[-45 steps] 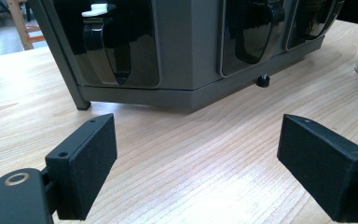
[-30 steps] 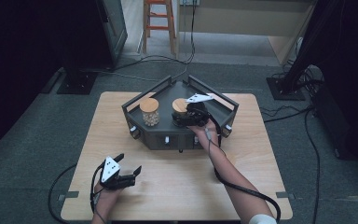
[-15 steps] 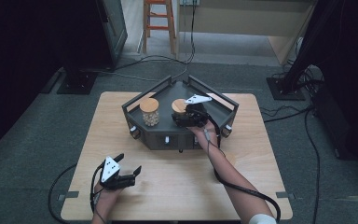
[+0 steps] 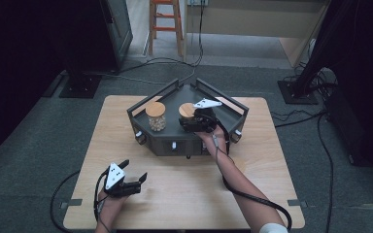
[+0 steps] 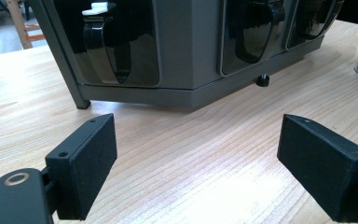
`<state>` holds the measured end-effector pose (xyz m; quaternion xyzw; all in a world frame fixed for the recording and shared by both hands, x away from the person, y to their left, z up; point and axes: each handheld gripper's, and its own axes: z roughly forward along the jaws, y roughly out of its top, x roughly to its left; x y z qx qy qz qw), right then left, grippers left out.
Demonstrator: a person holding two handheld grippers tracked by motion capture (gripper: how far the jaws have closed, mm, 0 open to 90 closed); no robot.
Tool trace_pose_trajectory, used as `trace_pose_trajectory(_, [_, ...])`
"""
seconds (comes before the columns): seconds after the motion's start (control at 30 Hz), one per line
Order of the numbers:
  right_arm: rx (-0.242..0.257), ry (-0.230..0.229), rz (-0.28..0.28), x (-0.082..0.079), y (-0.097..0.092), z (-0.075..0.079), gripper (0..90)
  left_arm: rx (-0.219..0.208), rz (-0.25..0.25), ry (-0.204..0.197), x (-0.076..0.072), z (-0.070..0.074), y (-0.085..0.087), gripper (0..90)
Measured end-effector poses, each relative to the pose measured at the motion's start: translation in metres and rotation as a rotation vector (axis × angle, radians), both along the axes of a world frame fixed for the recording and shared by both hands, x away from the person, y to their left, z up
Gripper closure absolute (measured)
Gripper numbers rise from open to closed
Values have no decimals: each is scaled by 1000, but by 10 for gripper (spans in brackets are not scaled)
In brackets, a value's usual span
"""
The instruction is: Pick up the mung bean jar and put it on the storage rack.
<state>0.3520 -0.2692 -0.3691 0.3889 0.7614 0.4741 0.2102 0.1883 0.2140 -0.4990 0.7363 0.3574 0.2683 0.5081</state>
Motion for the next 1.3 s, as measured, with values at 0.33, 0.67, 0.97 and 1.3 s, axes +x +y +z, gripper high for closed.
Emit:
trace_pose_trajectory(0.33, [13, 0, 0, -4, -7, -2, 122, 1, 1, 1, 0, 0, 0, 118])
trace_pose_trajectory(0.67, [1, -5, 12, -12, -12, -1, 122, 3, 3, 6, 1, 0, 0, 118])
trace_pose_trajectory(0.97, [6, -11, 21, -21, -20, 0, 122, 8, 6, 5, 1, 0, -1, 118])
trace_pose_trajectory(1.3, [20, -14, 28, -31, -30, 0, 123, 14, 4, 9, 2, 0, -2, 118])
